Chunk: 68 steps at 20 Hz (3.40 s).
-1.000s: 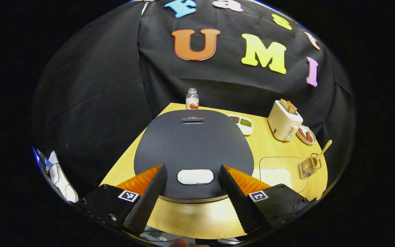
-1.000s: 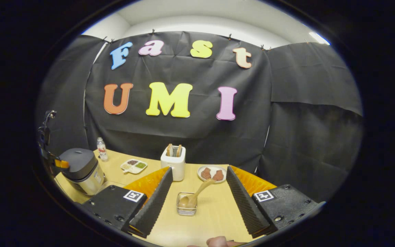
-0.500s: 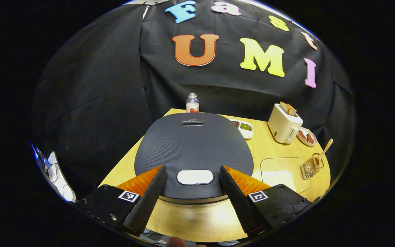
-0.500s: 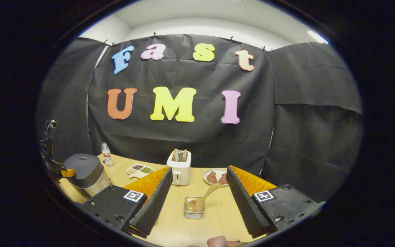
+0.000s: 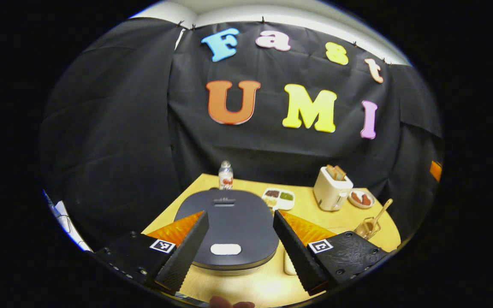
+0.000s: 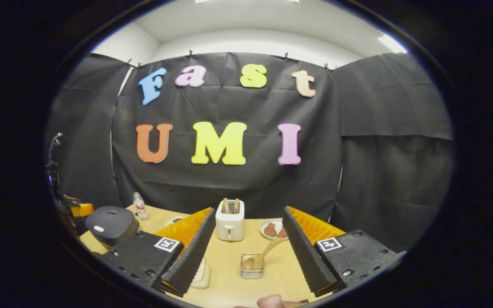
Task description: Close the left gripper, press the button to open the rice cooker; take a wooden spoon from the chopstick holder with the right hand, scoop a spoonful of rice and pour it into the rice cooker, then put the wooden spoon back into the chopstick holder.
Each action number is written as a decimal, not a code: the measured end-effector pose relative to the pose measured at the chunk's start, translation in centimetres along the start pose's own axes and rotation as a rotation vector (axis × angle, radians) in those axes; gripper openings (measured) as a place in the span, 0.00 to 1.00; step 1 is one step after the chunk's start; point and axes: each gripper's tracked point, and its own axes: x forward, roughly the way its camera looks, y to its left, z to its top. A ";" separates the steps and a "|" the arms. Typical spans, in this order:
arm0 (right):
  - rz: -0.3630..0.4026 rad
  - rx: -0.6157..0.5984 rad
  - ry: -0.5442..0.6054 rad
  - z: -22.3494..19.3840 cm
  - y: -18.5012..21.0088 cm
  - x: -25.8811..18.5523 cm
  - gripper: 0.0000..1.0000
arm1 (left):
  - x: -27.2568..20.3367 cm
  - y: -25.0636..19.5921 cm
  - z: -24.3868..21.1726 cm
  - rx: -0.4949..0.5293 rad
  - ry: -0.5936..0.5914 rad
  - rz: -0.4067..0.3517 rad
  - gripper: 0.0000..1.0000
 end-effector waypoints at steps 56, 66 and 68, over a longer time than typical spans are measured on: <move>0.128 0.047 -0.095 0.7 3.9 -14.0 0.99 | -20.9 -11.5 3.7 0.107 -0.267 -0.167 0.95; 0.133 0.050 -0.084 0.3 4.6 -14.0 1.00 | -21.1 -10.4 3.8 0.103 -0.267 -0.157 0.95; 0.129 0.049 -0.079 0.2 4.7 -13.8 1.00 | -20.8 -10.5 3.7 0.102 -0.265 -0.162 0.95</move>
